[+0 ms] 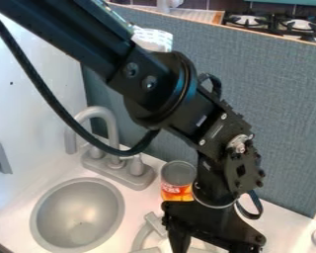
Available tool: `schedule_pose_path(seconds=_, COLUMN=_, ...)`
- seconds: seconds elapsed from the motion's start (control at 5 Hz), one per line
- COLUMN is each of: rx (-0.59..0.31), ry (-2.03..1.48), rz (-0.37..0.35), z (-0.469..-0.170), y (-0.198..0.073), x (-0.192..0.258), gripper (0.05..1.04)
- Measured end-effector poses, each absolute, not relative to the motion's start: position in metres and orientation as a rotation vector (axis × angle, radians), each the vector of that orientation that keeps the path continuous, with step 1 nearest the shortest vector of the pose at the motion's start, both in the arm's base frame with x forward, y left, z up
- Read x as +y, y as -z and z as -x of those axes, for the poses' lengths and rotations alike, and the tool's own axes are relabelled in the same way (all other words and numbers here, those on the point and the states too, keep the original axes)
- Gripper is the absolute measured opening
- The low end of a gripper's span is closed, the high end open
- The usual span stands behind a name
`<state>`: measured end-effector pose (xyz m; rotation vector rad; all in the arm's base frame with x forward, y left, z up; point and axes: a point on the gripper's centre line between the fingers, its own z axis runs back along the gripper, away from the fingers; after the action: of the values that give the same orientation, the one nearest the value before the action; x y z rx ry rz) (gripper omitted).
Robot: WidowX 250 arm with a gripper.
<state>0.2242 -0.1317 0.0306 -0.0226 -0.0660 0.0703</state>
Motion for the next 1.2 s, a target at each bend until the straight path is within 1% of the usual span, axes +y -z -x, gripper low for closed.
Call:
schedule_pose_path(seconds=0.2, rx=-0.044, ry=-0.070, rz=0.009, z=-0.222, y=-0.024, x=-0.131, gripper=1.003)
schedule_pose_path(seconds=0.4, rx=0.018, ry=-0.020, rz=-0.032, z=-0.226, y=0.008, x=-0.133, gripper=1.002)
schedule_pose_path(seconds=0.6, rx=0.030, ry=0.031, rz=-0.064, z=-0.233, y=0.026, x=-0.139, gripper=1.002)
schedule_pose_path(seconds=0.8, rx=0.041, ry=0.102, rz=-0.071, z=-0.234, y=0.044, x=-0.142, gripper=1.002)
schedule_pose_path(seconds=1.0, rx=0.084, ry=0.140, rz=-0.065, z=-0.234, y=0.060, x=-0.143, gripper=1.002)
schedule_pose_path(seconds=1.2, rx=0.100, ry=0.127, rz=-0.071, z=-0.240, y=0.075, x=-0.136, gripper=1.002)
